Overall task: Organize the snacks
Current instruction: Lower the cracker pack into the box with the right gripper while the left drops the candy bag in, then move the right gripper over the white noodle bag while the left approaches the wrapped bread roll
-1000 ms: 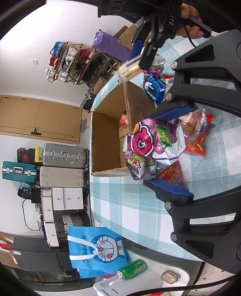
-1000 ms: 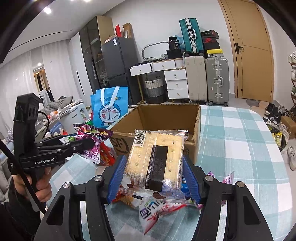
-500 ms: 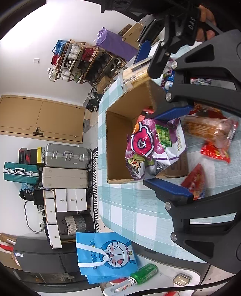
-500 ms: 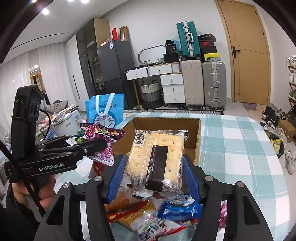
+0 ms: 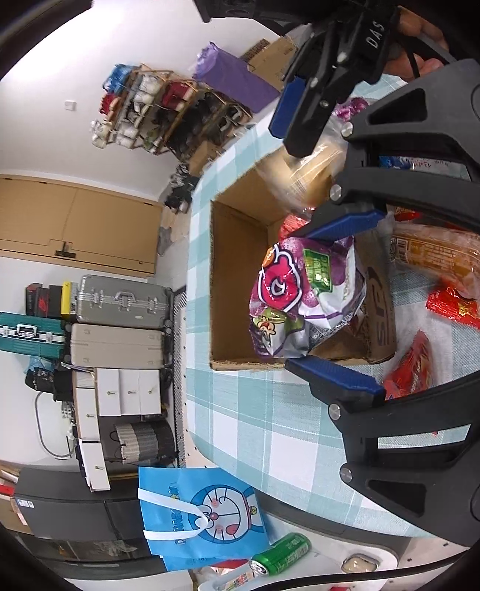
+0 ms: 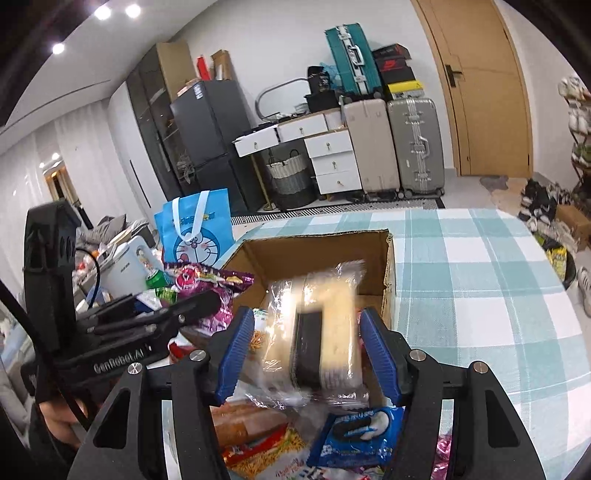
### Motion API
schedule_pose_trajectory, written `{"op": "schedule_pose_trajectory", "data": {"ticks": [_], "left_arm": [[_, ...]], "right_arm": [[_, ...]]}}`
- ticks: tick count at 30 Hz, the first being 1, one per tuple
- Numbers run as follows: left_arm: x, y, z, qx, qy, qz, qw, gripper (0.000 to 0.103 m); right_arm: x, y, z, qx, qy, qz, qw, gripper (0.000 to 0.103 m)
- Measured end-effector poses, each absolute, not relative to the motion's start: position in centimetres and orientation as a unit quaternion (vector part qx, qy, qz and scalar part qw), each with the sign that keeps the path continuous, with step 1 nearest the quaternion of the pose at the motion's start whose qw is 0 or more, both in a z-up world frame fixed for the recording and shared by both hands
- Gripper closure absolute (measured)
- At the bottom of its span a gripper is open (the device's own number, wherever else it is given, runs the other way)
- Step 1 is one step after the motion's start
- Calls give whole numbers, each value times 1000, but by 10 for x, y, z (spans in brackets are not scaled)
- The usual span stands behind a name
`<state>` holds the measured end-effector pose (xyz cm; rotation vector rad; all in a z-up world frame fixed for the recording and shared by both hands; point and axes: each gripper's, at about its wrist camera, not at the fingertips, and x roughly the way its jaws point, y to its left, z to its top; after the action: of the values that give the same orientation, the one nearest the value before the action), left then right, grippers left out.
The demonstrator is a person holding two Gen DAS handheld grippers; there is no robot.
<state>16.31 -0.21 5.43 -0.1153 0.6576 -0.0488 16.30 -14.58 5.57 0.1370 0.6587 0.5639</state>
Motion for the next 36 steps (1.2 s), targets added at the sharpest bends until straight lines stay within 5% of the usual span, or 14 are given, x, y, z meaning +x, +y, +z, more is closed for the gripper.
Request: {"op": "schedule_pose_trajectory", "data": {"ticks": [4,7,12,14,17,36], "left_arm": [[161,-4,54,-46,326,-17,944,42],[154,-3,56,-42,325,-22,945,25],[138,-2,60,-32,327,-30,944,15],[129,0,60,-34,324,-31,945,1],[111,4,61,-43,315,-35,948,1],[44,23,22,-62,342,-27,937,1]], "right_arm": [[164,-145,59,56,313,262,911,41],[161,-149,59,52,314,259,912,41],[148,-162,57,50,317,259,911,16],[141,-168,57,52,316,263,910,8],[129,-178,55,57,317,266,909,1],[87,-189,39,25,341,255,905,1]]}}
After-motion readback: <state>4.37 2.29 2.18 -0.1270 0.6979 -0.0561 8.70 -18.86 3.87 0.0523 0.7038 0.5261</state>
